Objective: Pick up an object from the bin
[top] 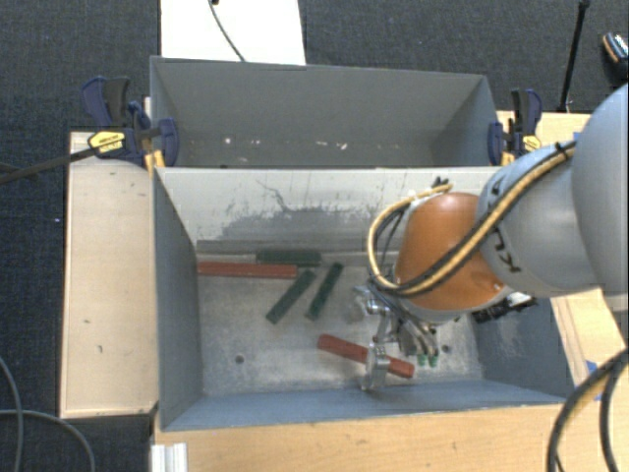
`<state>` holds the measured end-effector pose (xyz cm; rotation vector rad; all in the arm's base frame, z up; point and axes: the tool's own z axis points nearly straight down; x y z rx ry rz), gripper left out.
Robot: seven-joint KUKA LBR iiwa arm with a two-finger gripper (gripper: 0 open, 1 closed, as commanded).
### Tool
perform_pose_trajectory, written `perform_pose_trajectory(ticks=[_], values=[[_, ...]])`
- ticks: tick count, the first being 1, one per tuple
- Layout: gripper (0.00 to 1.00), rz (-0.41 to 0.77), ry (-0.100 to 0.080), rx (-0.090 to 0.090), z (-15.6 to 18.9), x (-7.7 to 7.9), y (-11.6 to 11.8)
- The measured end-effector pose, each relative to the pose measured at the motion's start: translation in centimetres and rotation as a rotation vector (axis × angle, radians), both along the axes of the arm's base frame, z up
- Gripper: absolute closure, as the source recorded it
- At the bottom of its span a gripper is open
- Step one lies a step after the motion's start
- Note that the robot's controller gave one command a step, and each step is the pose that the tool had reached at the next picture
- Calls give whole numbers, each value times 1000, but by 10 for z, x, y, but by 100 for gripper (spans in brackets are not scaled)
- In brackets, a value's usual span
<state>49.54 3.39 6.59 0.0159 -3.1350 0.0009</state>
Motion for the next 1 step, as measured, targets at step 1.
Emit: perform_pose_trajectory(ticks=[1], values=[[100,-3,-8,2,4,2,1]])
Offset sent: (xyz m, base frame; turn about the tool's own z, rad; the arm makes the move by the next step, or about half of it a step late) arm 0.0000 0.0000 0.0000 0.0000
